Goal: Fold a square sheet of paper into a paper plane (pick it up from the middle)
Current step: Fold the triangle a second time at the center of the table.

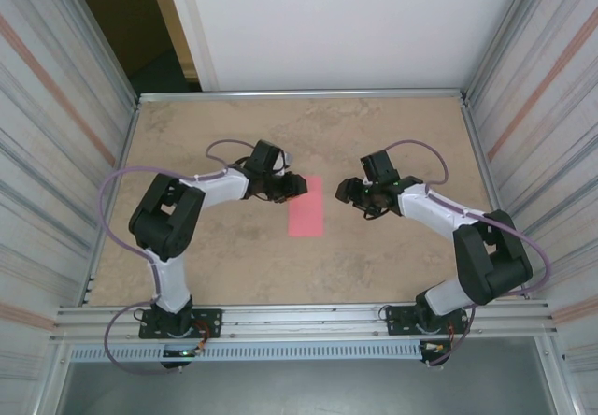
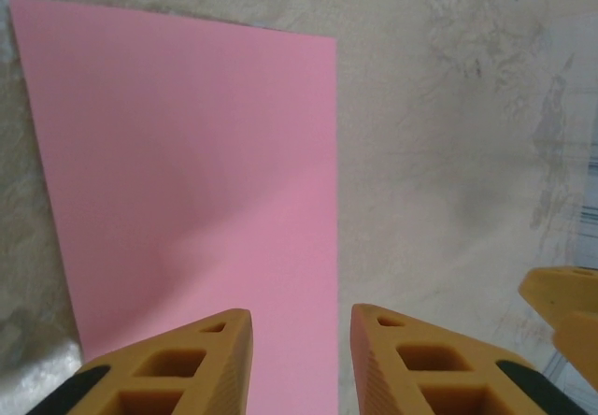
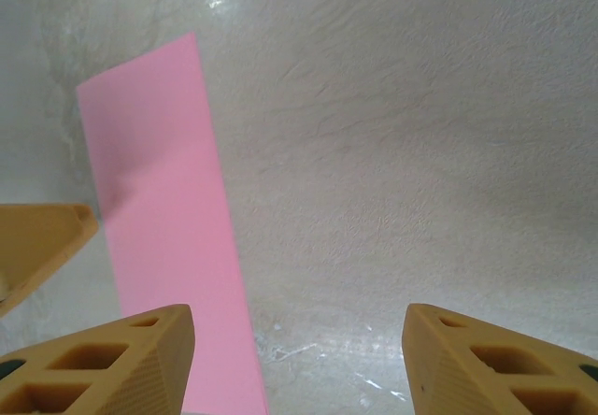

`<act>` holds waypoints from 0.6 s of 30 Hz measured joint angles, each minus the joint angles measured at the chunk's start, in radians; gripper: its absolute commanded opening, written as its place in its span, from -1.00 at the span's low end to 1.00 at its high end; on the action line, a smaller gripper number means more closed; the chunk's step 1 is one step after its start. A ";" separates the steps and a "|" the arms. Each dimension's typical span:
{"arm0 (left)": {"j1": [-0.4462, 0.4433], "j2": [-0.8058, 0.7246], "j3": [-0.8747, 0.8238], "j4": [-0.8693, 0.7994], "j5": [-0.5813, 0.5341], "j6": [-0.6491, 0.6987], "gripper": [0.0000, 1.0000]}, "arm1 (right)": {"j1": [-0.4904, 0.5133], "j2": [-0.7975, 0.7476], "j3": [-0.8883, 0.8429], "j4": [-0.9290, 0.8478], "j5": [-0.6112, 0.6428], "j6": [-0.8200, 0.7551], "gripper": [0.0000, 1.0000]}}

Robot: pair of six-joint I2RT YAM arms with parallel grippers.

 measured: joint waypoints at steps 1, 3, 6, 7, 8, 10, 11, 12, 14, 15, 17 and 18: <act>0.000 0.011 0.010 -0.012 -0.003 -0.002 -0.34 | -0.003 -0.003 -0.008 0.010 -0.010 0.007 0.21; 0.000 0.026 0.024 -0.034 -0.010 -0.003 -0.35 | -0.005 -0.004 -0.030 0.039 -0.033 0.018 0.21; 0.003 0.034 0.032 -0.070 -0.032 -0.003 -0.35 | -0.009 -0.004 -0.056 0.055 -0.066 0.042 0.23; 0.005 0.034 0.032 -0.084 -0.044 -0.005 -0.34 | -0.011 -0.004 -0.059 0.056 -0.073 0.049 0.24; 0.007 0.034 0.032 -0.090 -0.051 -0.006 -0.34 | -0.011 -0.004 -0.061 0.062 -0.078 0.057 0.25; 0.012 0.034 0.034 -0.105 -0.056 -0.010 -0.34 | -0.011 -0.004 -0.061 0.077 -0.093 0.070 0.25; 0.014 0.035 0.037 -0.110 -0.056 -0.013 -0.34 | -0.011 -0.004 -0.061 0.086 -0.098 0.078 0.25; 0.016 0.037 0.042 -0.112 -0.055 -0.016 -0.34 | -0.011 -0.002 -0.062 0.099 -0.105 0.089 0.26; 0.018 0.042 0.045 -0.111 -0.056 -0.024 -0.34 | -0.011 0.008 -0.064 0.128 -0.124 0.106 0.27; 0.018 0.045 0.045 -0.112 -0.058 -0.028 -0.34 | -0.011 0.014 -0.069 0.145 -0.132 0.115 0.27; 0.018 0.053 0.045 -0.112 -0.060 -0.034 -0.34 | -0.010 0.022 -0.080 0.164 -0.148 0.122 0.25; 0.018 0.056 0.044 -0.110 -0.059 -0.041 -0.34 | -0.010 0.027 -0.085 0.169 -0.154 0.129 0.24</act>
